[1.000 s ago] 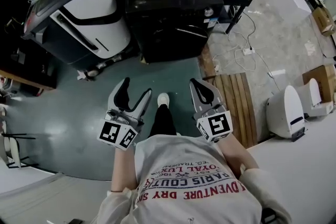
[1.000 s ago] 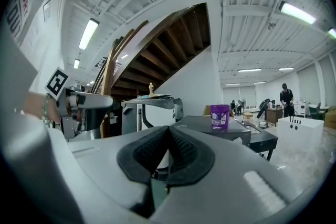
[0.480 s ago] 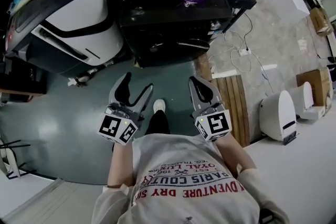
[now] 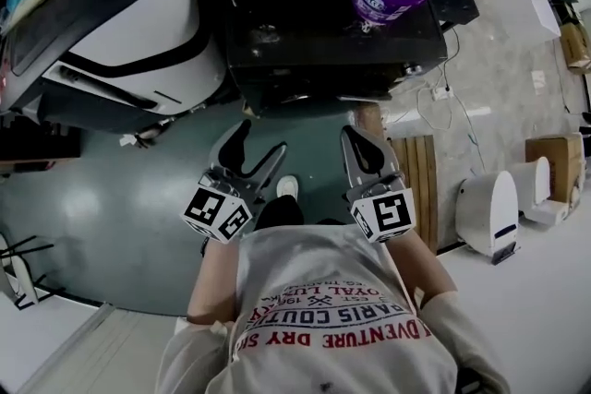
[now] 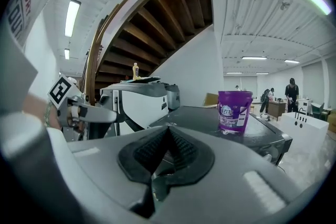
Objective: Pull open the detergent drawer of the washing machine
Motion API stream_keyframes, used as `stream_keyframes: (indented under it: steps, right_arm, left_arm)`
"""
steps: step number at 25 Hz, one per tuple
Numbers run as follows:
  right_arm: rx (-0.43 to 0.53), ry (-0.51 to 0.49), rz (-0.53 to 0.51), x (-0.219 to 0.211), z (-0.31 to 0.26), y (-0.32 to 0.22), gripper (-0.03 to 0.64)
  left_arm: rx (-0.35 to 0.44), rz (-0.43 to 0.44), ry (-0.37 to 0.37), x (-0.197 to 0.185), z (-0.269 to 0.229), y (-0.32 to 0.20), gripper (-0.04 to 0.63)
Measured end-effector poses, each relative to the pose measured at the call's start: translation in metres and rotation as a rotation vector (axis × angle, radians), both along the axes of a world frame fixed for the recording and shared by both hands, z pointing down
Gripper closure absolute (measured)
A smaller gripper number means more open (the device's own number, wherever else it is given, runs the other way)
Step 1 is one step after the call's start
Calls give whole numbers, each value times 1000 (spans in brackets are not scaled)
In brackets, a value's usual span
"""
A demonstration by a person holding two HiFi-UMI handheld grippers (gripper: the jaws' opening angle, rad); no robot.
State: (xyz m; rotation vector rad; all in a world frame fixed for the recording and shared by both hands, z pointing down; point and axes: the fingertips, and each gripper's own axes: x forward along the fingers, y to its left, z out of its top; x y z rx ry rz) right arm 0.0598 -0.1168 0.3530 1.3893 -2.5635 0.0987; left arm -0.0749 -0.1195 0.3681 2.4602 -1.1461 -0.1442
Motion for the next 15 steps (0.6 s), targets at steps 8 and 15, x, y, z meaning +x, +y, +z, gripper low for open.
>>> stream_keyframes:
  steps: [8,15]
  right_arm:
    - [-37,-3,-21,-4,29,-42,615]
    - [-62,-14,-89,-9,72,-61,615]
  left_arm:
    - [-141,-6,100,8,47,-35,273]
    - [-257,-92,361,10,90,-65,273]
